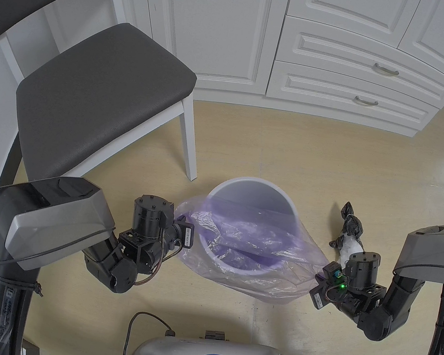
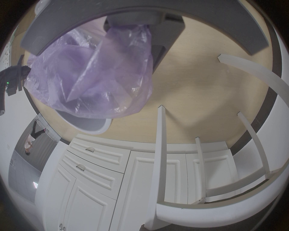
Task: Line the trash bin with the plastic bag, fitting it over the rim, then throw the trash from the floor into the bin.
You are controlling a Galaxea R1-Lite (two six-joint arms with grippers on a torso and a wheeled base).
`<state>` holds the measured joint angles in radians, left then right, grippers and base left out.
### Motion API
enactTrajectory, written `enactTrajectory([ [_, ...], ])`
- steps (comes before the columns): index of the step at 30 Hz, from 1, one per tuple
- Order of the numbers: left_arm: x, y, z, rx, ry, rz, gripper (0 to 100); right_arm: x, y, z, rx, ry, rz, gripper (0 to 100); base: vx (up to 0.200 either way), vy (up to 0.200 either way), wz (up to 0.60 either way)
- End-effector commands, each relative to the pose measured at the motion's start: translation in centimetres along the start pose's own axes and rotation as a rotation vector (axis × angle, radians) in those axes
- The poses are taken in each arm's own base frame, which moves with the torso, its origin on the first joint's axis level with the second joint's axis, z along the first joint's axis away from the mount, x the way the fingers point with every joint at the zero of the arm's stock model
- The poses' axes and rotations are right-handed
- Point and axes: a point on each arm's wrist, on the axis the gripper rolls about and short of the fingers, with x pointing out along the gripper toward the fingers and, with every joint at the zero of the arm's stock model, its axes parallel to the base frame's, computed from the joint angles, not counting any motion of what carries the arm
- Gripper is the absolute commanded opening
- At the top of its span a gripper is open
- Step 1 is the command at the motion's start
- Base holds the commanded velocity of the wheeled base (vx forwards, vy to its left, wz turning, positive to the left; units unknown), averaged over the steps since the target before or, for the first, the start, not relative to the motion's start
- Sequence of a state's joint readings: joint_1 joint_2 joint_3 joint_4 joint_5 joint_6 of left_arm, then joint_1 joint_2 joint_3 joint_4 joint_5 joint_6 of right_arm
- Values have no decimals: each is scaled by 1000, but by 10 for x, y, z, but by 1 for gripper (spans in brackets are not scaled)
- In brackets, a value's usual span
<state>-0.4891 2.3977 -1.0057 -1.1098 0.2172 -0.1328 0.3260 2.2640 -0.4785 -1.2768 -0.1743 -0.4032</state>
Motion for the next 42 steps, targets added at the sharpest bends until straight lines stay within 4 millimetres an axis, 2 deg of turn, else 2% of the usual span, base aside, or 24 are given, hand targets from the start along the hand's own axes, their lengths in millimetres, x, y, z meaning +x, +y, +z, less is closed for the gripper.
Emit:
enactTrajectory([
  [1,-6,-3,9,-3,-17,-8,0,-5,1,4,-3,-15,7,0,0,0,0],
  [7,-6,-3,9,-1,-17,-8,0,-2,3,0,-6,-1,13,0,0,0,0],
  [8,-6,-3,9,-2,-19,-8,0,-3,3,0,-8,0,14,100,0,0,0],
  [18,-7,-6,9,-1,-18,-14,0,-8,-6,0,-9,1,1,100,0,0,0],
  [30,-12,-7,13,0,-25,-21,0,-37,-32,10,16,-133,137,100,0,0,0],
  [37,-15,-12,13,4,-22,-32,0,-48,-53,4,13,-225,271,100,0,0,0],
  [42,-16,-12,14,4,-23,-34,0,-60,-61,6,15,-286,315,100,0,0,0],
])
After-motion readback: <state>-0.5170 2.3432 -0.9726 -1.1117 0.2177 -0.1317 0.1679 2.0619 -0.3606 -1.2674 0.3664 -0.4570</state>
